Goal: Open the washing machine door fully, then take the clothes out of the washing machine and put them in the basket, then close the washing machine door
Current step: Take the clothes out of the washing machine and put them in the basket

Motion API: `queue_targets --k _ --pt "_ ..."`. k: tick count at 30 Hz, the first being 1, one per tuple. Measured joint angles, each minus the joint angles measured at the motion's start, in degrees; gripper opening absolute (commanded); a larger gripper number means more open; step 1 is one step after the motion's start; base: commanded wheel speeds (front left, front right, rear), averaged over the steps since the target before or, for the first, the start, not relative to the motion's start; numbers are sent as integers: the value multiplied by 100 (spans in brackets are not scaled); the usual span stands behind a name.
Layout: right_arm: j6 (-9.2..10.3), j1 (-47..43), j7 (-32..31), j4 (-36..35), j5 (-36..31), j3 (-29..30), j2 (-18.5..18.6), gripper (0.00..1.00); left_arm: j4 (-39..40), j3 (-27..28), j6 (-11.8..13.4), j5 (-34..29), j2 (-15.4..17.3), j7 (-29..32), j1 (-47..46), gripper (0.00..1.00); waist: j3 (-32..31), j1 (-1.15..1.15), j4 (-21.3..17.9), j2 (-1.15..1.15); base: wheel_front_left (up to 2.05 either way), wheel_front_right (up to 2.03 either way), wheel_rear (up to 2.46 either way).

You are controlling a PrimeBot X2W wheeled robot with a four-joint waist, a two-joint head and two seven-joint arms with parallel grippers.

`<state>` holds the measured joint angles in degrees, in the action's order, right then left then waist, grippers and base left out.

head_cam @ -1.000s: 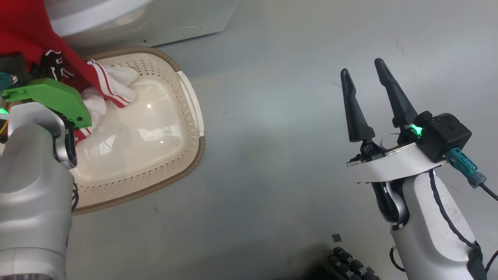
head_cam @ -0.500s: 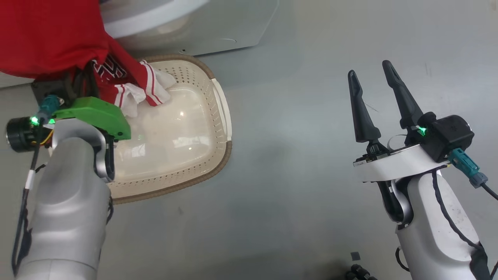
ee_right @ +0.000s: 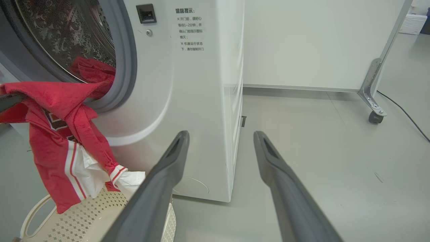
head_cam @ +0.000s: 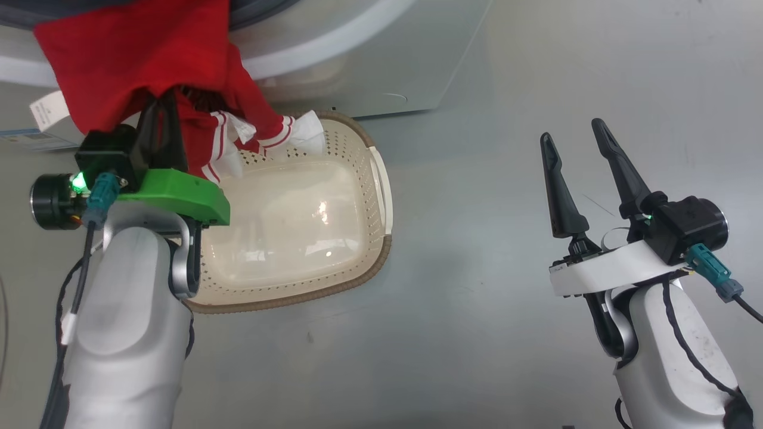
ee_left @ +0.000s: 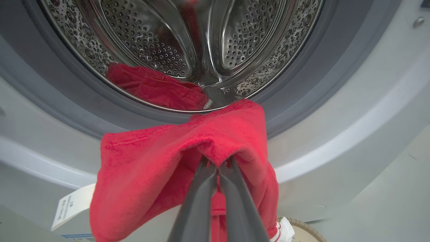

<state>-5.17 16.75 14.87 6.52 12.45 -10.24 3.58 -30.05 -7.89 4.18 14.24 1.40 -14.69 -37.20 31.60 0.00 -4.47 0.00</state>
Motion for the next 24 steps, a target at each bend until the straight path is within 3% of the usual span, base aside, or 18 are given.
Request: queue_targets --k 13,24 --pt "-8 -218 0 67 -64 -21 11 100 1226 -563 0 -133 5 0 932 0 -445 0 357 0 0 0 0" --pt "-63 -226 0 91 -100 -220 2 100 1042 -1104 5 45 23 0 1705 0 -575 0 259 0 0 0 0"
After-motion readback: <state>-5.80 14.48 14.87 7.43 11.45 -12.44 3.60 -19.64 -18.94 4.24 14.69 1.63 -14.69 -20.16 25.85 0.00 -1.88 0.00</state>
